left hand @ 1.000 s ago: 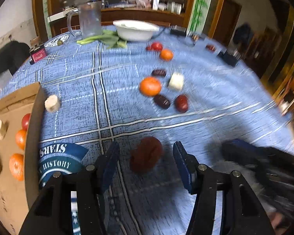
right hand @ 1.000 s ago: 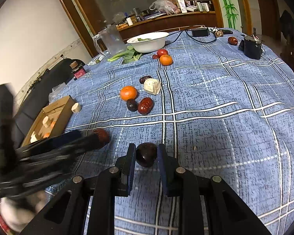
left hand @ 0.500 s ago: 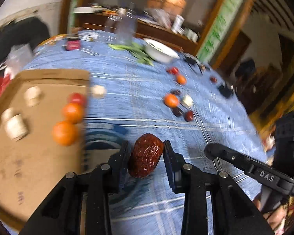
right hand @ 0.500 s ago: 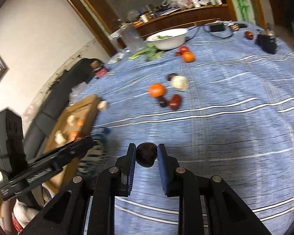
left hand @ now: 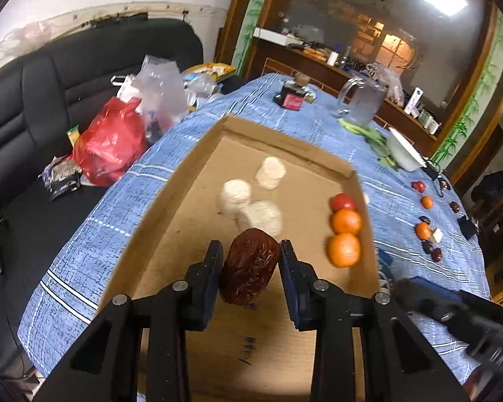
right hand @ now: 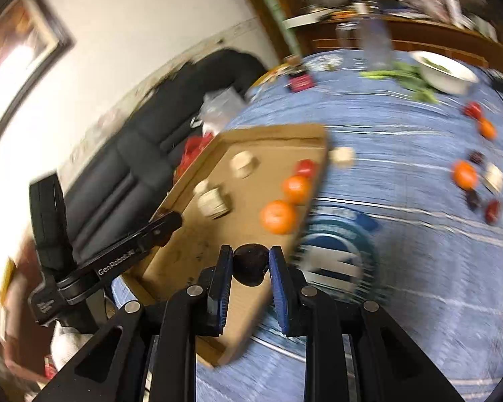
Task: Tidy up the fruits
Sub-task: 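Carry both items into the cardboard tray and open both grippers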
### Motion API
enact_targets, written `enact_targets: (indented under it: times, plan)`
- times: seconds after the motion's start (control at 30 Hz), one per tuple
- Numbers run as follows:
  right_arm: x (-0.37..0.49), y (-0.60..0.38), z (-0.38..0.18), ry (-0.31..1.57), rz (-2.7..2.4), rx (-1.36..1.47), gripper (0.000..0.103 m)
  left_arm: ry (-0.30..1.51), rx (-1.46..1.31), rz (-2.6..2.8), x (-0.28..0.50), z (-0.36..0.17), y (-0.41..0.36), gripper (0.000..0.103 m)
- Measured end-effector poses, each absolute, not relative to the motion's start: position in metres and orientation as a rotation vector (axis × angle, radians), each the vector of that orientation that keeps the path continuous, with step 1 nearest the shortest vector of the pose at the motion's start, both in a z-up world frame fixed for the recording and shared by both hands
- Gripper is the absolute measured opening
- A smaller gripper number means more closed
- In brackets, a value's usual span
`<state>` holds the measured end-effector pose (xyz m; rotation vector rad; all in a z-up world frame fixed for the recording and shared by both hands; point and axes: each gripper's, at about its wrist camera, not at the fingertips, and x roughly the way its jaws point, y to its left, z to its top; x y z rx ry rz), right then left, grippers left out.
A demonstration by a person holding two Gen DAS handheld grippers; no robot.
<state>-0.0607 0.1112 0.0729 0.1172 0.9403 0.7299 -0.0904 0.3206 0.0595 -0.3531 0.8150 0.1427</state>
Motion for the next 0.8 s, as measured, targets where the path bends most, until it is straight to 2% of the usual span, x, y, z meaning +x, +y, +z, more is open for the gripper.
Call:
enact_targets:
  times: [0.2,0.4,0.5,0.57,0.63,0.7,0.8]
  plan:
    - [-0.048,0.168,0.040,0.992,0.715,-0.017,0.025,0.864,-0.372,0.177,-0.079,0.040,0.340,0.033]
    - [-0.041,0.182,0.027,0.988,0.686,-0.068,0.026,0.855,-0.410,0.159,-0.079,0.035,0.347,0.034]
    - [-0.043,0.187,0.029,0.962,0.683,-0.099,0.029,0.829,-0.447,0.149,-0.085,0.042,0.350,0.041]
    - [-0.045,0.190,0.033,0.931,0.674,-0.119,0.035,0.813,-0.462,0.154,-0.091,0.048,0.352,0.048]
    - [-0.048,0.185,0.037,0.920,0.673,-0.098,0.036,0.786,-0.478,0.163,-0.100,0.055,0.355,0.056]
    - [-0.053,0.170,0.044,0.915,0.677,-0.032,0.036,0.758,-0.500,0.157,-0.110,0.065,0.357,0.057]
    - [-0.064,0.136,0.054,0.891,0.663,0.079,0.044,0.732,-0.515,0.143,-0.121,0.074,0.355,0.059]
